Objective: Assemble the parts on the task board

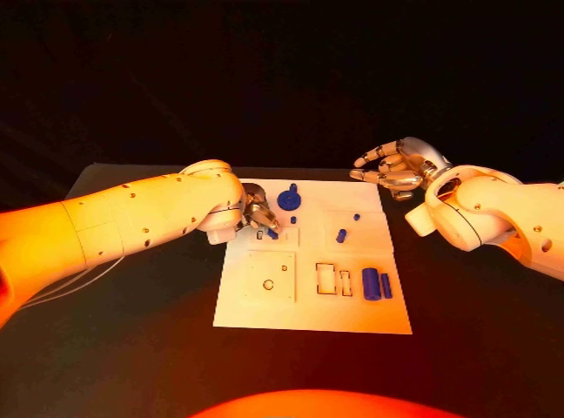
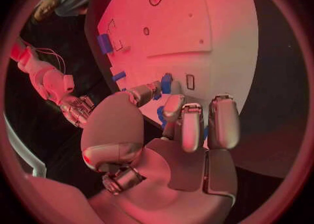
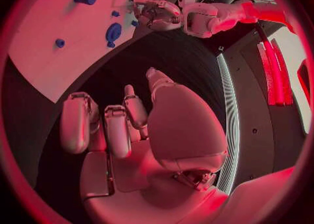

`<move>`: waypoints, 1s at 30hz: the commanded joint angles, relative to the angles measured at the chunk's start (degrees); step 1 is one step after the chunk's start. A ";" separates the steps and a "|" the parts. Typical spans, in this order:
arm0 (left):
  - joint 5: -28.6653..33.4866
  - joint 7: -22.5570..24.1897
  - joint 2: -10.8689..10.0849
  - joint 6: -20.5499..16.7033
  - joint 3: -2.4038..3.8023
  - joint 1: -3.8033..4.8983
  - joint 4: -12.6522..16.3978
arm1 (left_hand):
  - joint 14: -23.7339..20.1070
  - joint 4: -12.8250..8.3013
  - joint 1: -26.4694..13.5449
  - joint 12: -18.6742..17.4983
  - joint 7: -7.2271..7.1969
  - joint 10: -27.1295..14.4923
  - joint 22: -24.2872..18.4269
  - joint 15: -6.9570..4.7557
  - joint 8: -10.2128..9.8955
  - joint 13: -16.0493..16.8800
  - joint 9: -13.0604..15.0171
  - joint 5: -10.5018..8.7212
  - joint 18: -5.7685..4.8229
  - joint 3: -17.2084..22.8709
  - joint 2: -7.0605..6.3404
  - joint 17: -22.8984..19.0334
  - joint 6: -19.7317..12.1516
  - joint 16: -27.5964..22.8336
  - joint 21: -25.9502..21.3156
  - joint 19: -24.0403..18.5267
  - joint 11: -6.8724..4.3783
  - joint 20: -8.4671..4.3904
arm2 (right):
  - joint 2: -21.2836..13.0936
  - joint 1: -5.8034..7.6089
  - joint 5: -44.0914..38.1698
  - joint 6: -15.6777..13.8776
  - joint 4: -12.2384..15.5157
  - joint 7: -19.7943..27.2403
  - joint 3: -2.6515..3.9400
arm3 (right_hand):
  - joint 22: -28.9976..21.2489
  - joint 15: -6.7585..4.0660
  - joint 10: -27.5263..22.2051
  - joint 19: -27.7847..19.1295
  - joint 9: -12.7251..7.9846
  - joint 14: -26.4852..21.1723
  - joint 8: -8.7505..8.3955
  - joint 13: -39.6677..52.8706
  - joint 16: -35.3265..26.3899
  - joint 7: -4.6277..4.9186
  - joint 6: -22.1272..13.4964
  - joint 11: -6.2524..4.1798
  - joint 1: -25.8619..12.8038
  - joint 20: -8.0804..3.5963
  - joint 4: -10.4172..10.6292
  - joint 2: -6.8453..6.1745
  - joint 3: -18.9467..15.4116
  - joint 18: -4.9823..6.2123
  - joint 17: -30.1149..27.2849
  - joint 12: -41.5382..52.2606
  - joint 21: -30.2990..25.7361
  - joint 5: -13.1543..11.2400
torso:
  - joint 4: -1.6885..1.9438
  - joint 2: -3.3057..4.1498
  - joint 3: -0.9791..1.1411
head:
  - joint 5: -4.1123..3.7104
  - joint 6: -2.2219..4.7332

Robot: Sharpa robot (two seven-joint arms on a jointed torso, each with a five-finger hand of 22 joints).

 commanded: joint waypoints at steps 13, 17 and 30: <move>0.81 0.88 -0.55 -2.55 0.42 -0.15 1.42 | 6.23 -1.17 1.01 1.07 -3.04 4.27 1.53 -0.60 6.50 1.70 7.65 4.30 -1.55 5.86 3.03 15.54 6.61 1.19 1.42 1.72 -1.28 -0.31 | -0.13 -0.02 -0.10 0.17 0.02 0.12 0.02 | 6.50 -0.15 -1.43 -0.84 0.77 3.19 1.41 -0.26 -0.99 -0.15 -0.45 -0.10 -1.20 0.07 0.47 0.34 0.43 1.32 6.36 -0.73 -0.59 0.79 | 0.14 0.02 0.01 | -0.23 -0.27; 0.56 0.52 -0.30 -1.48 0.22 -0.16 1.13 | 6.23 -1.18 1.01 1.04 -3.04 4.26 1.55 -0.61 6.50 1.65 7.65 4.31 -1.55 5.86 3.02 15.54 6.61 1.19 1.43 1.74 -1.28 -0.31 | -0.10 -0.04 -0.11 0.20 -0.05 0.12 0.02 | 6.50 -0.15 -1.43 -0.84 0.77 3.19 1.41 -0.26 -0.99 -0.15 -0.45 -0.10 -1.20 0.07 0.47 0.34 0.43 1.32 6.36 -0.73 -0.59 0.79 | 0.14 0.04 -0.01 | -0.15 -0.45; -1.50 -0.13 0.47 -2.36 0.04 -0.75 0.26 | 6.20 -1.27 1.00 1.05 -3.04 4.29 1.57 -0.63 6.47 1.67 7.66 4.38 -1.55 5.85 2.98 15.42 6.64 1.12 1.43 1.75 -1.29 -0.33 | -0.08 -0.07 -0.12 0.26 -0.09 0.13 0.01 | 6.50 -0.15 -1.43 -0.84 0.77 3.19 1.41 -0.26 -0.99 -0.15 -0.45 -0.10 -1.20 0.07 0.47 0.34 0.43 1.32 6.36 -0.73 -0.59 0.79 | -0.04 0.05 -0.07 | -0.07 -0.59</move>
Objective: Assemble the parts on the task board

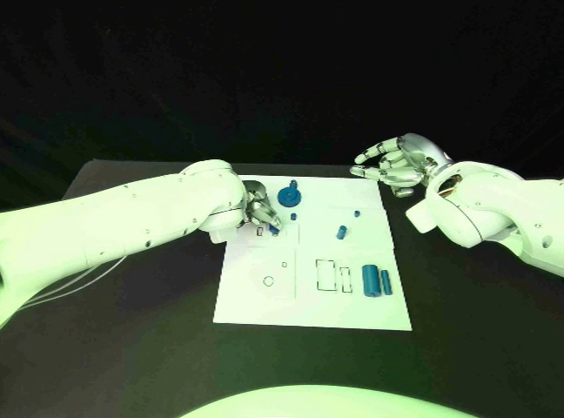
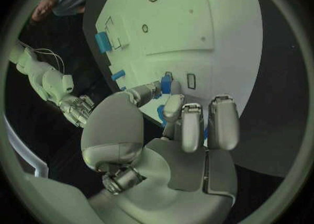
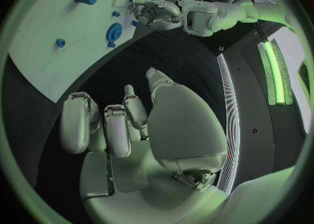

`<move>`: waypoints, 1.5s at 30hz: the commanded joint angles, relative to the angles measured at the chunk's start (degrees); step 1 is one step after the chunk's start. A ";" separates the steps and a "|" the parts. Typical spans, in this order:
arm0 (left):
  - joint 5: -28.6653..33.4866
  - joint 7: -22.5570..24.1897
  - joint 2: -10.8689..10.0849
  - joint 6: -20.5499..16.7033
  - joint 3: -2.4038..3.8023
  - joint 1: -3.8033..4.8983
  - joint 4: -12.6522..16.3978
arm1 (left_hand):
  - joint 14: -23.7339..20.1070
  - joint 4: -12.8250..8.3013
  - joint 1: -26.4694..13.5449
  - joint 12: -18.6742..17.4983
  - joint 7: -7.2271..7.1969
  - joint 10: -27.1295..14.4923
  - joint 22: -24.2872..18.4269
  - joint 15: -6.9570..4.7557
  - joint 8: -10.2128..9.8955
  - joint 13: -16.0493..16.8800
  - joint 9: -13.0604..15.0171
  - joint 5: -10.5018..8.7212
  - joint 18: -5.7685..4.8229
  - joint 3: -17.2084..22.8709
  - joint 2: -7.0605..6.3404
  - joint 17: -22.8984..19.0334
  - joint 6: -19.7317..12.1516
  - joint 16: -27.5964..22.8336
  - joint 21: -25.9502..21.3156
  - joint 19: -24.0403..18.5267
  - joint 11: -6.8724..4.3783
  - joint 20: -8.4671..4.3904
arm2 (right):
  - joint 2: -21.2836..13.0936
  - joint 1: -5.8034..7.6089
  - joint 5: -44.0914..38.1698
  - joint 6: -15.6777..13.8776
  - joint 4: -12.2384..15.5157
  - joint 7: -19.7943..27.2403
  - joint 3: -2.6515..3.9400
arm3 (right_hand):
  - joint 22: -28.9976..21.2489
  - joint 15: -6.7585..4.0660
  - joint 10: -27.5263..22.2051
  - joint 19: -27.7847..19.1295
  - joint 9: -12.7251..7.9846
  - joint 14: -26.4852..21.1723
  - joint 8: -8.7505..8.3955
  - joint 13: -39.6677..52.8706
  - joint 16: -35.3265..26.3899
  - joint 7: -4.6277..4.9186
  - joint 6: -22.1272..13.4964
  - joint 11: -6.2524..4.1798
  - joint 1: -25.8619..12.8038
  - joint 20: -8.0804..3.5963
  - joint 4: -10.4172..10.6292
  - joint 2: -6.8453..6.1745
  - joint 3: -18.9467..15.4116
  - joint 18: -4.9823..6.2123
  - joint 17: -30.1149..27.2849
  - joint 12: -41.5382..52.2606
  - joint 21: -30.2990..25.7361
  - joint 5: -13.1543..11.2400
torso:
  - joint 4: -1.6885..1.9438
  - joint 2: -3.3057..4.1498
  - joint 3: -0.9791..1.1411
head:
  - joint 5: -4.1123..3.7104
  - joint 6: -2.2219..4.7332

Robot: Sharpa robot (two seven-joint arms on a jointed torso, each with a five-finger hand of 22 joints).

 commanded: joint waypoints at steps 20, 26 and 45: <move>-0.65 -0.17 -0.07 2.43 -0.01 -0.34 0.40 | 6.19 -1.46 1.29 1.13 -3.05 4.40 1.54 -0.65 6.42 1.25 7.68 4.49 -1.60 5.80 2.59 15.43 6.68 1.13 0.88 1.58 -1.32 -0.08 | -0.03 -0.04 -0.11 0.29 -0.02 0.08 0.00 | 6.49 -0.18 -0.98 -0.82 0.83 3.21 1.70 -0.21 -0.36 -0.18 -0.54 -0.33 -1.32 0.04 0.48 0.33 0.44 1.31 6.38 -0.68 -0.66 0.86 | -0.06 -0.04 0.00 | -0.17 -0.20; -0.73 -0.34 -0.17 2.60 -0.01 -0.34 0.40 | 6.19 -1.55 1.34 1.10 -3.06 4.39 1.51 -0.65 6.41 1.20 7.69 4.58 -1.60 5.83 2.60 15.43 6.70 1.13 0.87 1.57 -1.34 -0.09 | -0.06 -0.04 -0.12 0.25 -0.03 0.11 0.00 | 6.49 -0.18 -0.98 -0.82 0.83 3.21 1.70 -0.21 -0.36 -0.18 -0.54 -0.33 -1.32 0.04 0.48 0.33 0.44 1.31 6.38 -0.68 -0.66 0.86 | 0.01 -0.03 0.01 | -0.16 -0.16; -0.75 -0.42 -0.05 2.75 0.00 -0.32 0.03 | 6.19 -1.60 1.20 1.18 -3.06 4.53 1.57 -0.68 6.37 1.38 7.72 4.94 -1.61 5.80 2.68 15.42 6.88 1.12 0.89 1.61 -1.33 -0.14 | -0.09 -0.05 -0.14 0.14 -0.03 0.16 0.00 | 6.49 -0.18 -0.98 -0.82 0.83 3.21 1.70 -0.21 -0.36 -0.18 -0.54 -0.33 -1.32 0.04 0.48 0.33 0.44 1.31 6.38 -0.68 -0.66 0.86 | -0.05 0.00 0.04 | -0.24 -0.32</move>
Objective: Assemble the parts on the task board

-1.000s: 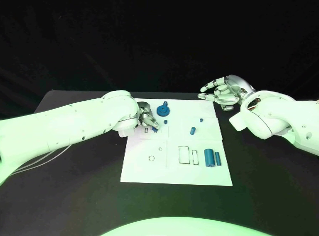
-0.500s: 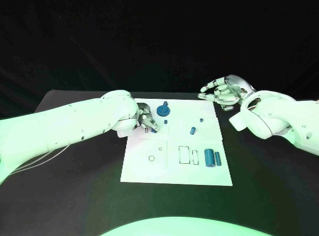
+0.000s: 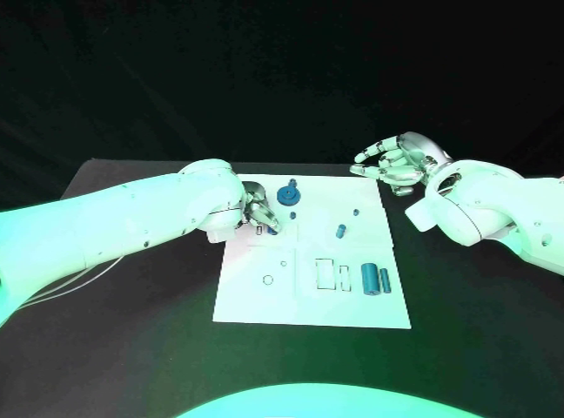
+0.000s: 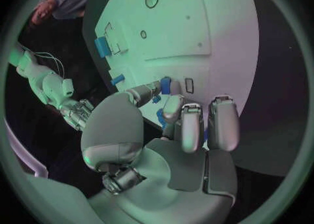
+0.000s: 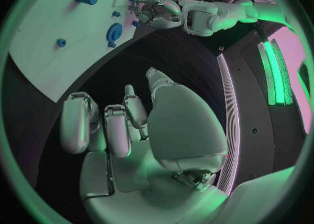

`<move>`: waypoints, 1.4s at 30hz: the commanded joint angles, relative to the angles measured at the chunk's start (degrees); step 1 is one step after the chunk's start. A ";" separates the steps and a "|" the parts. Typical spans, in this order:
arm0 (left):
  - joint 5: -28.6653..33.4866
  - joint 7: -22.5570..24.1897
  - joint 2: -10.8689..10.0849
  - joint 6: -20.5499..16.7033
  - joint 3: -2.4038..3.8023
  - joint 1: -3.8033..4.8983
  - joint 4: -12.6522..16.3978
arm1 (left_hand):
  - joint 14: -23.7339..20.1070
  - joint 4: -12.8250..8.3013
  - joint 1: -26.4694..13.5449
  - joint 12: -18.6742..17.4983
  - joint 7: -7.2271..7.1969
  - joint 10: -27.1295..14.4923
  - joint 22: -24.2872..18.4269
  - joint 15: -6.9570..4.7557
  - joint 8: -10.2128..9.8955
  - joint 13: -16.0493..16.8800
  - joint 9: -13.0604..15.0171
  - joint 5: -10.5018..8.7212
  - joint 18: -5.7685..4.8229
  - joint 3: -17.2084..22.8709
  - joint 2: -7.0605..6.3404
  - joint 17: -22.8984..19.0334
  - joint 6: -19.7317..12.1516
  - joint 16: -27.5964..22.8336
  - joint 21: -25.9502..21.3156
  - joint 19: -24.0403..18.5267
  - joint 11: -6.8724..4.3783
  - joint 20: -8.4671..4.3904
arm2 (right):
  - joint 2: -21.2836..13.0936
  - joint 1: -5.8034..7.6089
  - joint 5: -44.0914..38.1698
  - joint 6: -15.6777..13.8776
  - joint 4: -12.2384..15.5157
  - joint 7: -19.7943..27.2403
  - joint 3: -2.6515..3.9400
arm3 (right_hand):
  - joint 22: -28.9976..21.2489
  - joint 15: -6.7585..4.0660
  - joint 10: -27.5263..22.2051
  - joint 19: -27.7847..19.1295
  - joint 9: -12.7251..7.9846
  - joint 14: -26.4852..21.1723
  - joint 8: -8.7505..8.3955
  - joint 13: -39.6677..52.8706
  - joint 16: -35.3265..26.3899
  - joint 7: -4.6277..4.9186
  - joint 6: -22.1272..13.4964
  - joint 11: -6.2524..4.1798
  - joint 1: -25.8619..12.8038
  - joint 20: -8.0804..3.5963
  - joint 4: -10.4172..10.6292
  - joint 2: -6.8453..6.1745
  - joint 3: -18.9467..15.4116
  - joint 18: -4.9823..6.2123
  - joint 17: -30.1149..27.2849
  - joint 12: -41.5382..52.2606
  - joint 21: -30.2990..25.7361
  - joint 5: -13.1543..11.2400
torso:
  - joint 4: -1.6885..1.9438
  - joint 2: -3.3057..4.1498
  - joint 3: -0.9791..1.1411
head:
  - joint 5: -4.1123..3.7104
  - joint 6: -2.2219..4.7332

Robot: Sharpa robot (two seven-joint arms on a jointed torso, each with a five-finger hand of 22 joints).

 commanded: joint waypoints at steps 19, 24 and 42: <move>0.26 -0.26 0.49 1.34 -0.13 -0.15 -0.72 | 6.04 2.79 -3.16 1.11 -3.27 4.77 2.20 -0.55 5.00 2.29 6.97 3.75 -1.78 -2.10 2.30 15.91 8.32 1.41 1.13 1.46 -1.37 -0.32 | -0.10 -0.02 -0.16 0.00 0.00 0.09 0.02 | 6.49 -0.18 -0.77 -0.82 0.76 3.21 1.04 -0.21 -0.36 -0.18 -0.54 -0.13 -1.32 0.04 0.48 0.33 0.44 1.30 6.38 -0.68 -0.66 0.86 | 0.00 0.03 0.04 | -0.14 -0.29; 0.30 -0.27 0.61 1.31 -0.13 -0.15 -0.87 | 6.05 2.98 -3.27 1.11 -3.27 4.78 2.19 -0.55 4.96 2.30 6.98 3.69 -1.78 -2.33 2.33 15.93 8.35 1.42 1.12 1.46 -1.37 -0.33 | -0.13 -0.02 -0.16 -0.01 0.01 0.08 0.02 | 6.49 -0.18 -0.77 -0.82 0.76 3.21 1.04 -0.21 -0.36 -0.18 -0.54 -0.13 -1.32 0.04 0.48 0.33 0.44 1.30 6.38 -0.68 -0.66 0.86 | -0.02 0.00 0.03 | -0.16 -0.28; 0.47 -0.34 1.19 1.44 -0.14 -0.15 -1.80 | 6.05 4.97 -4.27 0.99 -3.30 4.77 2.30 -0.59 4.58 2.31 7.16 3.35 -1.79 -5.77 1.83 15.94 8.63 1.43 1.12 1.49 -1.40 -0.38 | -0.18 -0.02 -0.16 -0.08 0.05 0.14 0.02 | 6.39 -0.22 -0.81 -0.86 0.82 3.19 1.38 -0.32 -0.47 -0.21 -0.65 -0.17 -1.46 0.00 0.49 0.30 0.44 1.33 6.27 -0.74 -0.89 0.86 | -0.05 0.01 0.02 | -0.34 -0.41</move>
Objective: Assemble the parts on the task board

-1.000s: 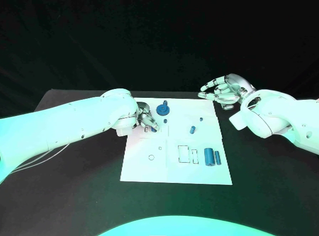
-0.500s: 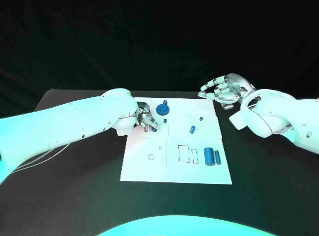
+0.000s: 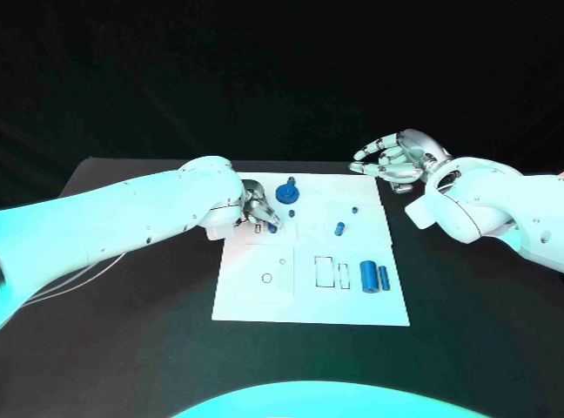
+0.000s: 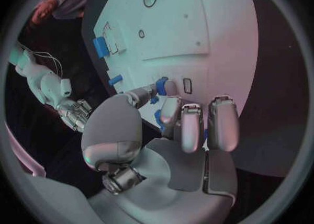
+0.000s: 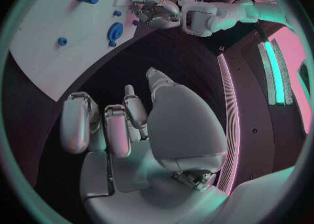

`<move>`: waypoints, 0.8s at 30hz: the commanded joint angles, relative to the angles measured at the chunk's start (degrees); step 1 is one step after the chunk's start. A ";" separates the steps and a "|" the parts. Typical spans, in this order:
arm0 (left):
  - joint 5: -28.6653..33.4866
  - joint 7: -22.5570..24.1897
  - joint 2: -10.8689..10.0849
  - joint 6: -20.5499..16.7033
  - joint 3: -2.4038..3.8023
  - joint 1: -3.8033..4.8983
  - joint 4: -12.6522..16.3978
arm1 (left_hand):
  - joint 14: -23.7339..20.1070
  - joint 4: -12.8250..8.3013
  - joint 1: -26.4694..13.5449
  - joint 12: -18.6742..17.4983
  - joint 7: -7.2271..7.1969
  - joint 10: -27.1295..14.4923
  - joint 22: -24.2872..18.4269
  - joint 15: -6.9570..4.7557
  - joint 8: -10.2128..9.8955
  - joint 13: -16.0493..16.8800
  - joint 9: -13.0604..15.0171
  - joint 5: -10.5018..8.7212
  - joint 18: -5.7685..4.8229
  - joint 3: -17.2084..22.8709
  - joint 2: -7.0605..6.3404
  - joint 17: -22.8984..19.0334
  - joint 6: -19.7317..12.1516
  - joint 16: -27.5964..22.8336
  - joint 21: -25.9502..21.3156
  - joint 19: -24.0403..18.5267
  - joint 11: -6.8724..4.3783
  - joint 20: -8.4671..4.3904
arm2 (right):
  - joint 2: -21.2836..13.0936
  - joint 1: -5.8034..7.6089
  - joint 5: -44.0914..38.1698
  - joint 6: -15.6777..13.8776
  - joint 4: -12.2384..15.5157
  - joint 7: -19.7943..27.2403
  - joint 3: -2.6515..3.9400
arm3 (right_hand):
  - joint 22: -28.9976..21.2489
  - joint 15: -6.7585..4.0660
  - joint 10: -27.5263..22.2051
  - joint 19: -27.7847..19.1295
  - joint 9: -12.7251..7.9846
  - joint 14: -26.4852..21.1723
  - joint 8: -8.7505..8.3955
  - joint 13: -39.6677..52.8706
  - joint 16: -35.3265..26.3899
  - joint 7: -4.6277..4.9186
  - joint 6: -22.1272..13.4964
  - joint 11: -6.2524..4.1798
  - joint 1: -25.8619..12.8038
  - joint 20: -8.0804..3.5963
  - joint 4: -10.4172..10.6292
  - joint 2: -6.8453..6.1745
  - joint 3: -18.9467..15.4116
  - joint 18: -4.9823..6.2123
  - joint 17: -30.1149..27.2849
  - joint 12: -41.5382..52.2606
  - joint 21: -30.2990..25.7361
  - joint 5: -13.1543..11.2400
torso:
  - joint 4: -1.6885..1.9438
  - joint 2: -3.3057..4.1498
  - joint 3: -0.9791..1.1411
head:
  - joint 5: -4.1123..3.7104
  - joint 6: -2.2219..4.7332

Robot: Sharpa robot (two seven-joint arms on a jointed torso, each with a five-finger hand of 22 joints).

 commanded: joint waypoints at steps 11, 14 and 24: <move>0.14 -0.08 0.15 0.27 -0.10 -0.17 -0.13 | 6.06 2.60 -0.85 0.66 -1.09 1.63 1.37 -0.62 2.09 1.29 2.23 1.68 -1.80 -6.73 -0.47 15.94 4.94 1.00 1.09 1.35 -0.53 -0.24 | -0.08 -0.02 -0.09 -0.01 0.05 0.17 0.01 | 6.35 -0.22 -0.82 -0.89 0.81 3.17 1.43 -0.30 -0.52 0.07 -0.39 -0.17 -1.55 0.00 0.53 0.28 0.41 1.34 6.19 -0.76 -0.96 0.84 | 0.05 -0.05 -0.03 | -0.14 -0.12; 0.14 -0.06 0.10 0.21 -0.10 -0.17 -0.13 | 6.05 3.30 -0.76 0.63 -1.10 1.61 1.34 -0.64 1.97 1.31 2.32 1.67 -1.79 -8.23 -1.01 15.93 4.95 0.99 1.06 1.33 -0.53 -0.25 | -0.08 -0.02 -0.09 -0.01 0.03 0.18 0.01 | 6.35 -0.22 -0.82 -0.89 0.81 3.17 1.43 -0.30 -0.52 0.07 -0.39 -0.17 -1.55 0.00 0.53 0.28 0.41 1.34 6.19 -0.76 -0.96 0.84 | 0.05 -0.05 -0.04 | -0.13 -0.10; 0.14 0.24 -0.46 -1.08 0.17 -0.19 0.53 | 6.00 5.01 -0.50 0.49 -1.11 1.47 1.21 -0.69 1.74 1.20 2.53 1.50 -1.76 -11.32 -1.90 15.76 4.84 0.90 0.96 1.25 -0.56 -0.31 | -0.07 -0.02 -0.09 0.03 -0.02 0.21 0.01 | 6.30 -0.22 -0.87 -0.93 0.82 3.16 1.46 -0.36 -0.54 0.07 -0.43 -0.16 -1.67 -0.01 0.57 0.24 0.36 1.36 6.16 -0.81 -1.07 0.82 | 0.00 -0.02 -0.06 | -0.10 0.10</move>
